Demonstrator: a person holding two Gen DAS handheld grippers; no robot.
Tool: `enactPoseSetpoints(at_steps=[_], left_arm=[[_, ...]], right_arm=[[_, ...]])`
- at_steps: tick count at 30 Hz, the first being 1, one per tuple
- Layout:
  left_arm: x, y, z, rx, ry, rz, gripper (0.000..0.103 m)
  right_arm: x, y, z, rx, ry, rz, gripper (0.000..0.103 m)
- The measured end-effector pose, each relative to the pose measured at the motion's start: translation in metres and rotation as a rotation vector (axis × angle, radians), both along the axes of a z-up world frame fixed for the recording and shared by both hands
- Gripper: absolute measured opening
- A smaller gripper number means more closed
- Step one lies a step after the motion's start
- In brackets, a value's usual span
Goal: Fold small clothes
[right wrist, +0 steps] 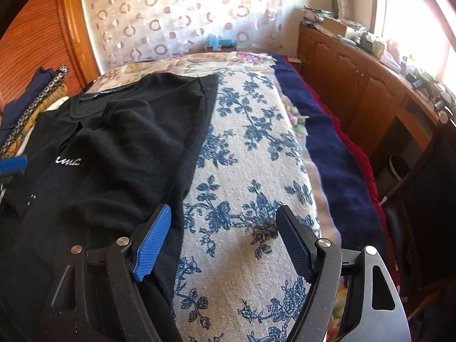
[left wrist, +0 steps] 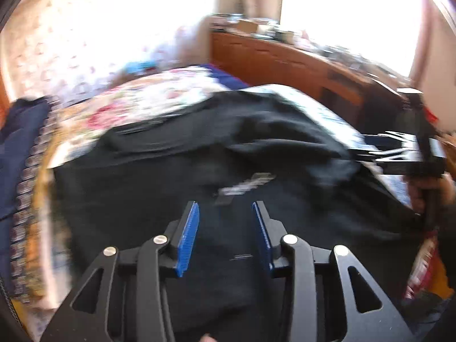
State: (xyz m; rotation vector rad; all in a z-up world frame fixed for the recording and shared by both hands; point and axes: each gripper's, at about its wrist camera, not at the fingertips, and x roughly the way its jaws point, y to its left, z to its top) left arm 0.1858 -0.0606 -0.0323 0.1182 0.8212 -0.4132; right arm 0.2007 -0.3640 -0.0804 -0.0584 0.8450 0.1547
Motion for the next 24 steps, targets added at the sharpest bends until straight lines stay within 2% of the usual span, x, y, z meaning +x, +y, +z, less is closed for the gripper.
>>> enactPoseSetpoints(at_steps=[5, 10, 17, 24], left_arm=[[0.021, 0.059, -0.004, 0.044, 0.008, 0.175, 0.041], [0.039, 0.092, -0.017, 0.050, 0.040, 0.310, 0.041], [0.061, 0.102, -0.035, 0.078, 0.075, 0.374, 0.041], [0.078, 0.104, -0.048, 0.095, 0.099, 0.397, 0.041]], right_arm=[[0.023, 0.011, 0.018, 0.022, -0.032, 0.073, 0.078], [0.066, 0.037, 0.020, -0.012, -0.039, 0.149, 0.079], [0.112, 0.062, -0.001, -0.037, 0.011, 0.201, 0.079], [0.118, 0.059, -0.008, -0.023, 0.017, 0.194, 0.080]])
